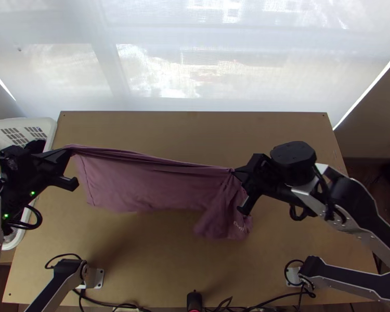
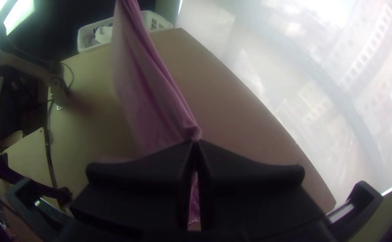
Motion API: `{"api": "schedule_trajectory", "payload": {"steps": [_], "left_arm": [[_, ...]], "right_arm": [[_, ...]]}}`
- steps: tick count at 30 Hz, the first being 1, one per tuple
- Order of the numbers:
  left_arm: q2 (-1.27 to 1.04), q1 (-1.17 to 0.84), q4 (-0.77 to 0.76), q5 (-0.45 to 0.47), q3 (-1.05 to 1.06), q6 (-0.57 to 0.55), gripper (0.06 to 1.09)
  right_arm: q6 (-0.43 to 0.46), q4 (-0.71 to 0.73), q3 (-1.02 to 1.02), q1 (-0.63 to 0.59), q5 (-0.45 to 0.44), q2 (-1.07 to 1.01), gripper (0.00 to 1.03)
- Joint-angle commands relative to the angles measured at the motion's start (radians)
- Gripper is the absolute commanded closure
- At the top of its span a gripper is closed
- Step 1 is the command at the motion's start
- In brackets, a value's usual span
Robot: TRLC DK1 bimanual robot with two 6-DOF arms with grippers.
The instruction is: Fold the t-shirt
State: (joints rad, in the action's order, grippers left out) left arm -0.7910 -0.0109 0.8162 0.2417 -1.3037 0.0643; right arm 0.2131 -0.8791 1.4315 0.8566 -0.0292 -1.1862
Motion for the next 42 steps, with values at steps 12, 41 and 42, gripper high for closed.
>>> {"api": "schedule_trajectory", "payload": {"steps": [12, 41, 42], "left_arm": [[-0.047, -0.116, -0.100, -0.001, 0.328, 0.014, 1.05], [-0.427, -0.129, -0.477, -0.002, 0.369, -0.073, 1.05], [-0.429, -0.130, -0.477, -0.002, 0.373, -0.078, 1.05]], "right_arm": [[0.058, 0.637, -0.600, -0.269, 0.052, -0.213, 1.00], [-0.014, 0.404, -0.396, 0.068, 0.040, -0.259, 0.06], [-0.015, 0.410, -0.410, 0.085, 0.040, -0.265, 0.06]]}}
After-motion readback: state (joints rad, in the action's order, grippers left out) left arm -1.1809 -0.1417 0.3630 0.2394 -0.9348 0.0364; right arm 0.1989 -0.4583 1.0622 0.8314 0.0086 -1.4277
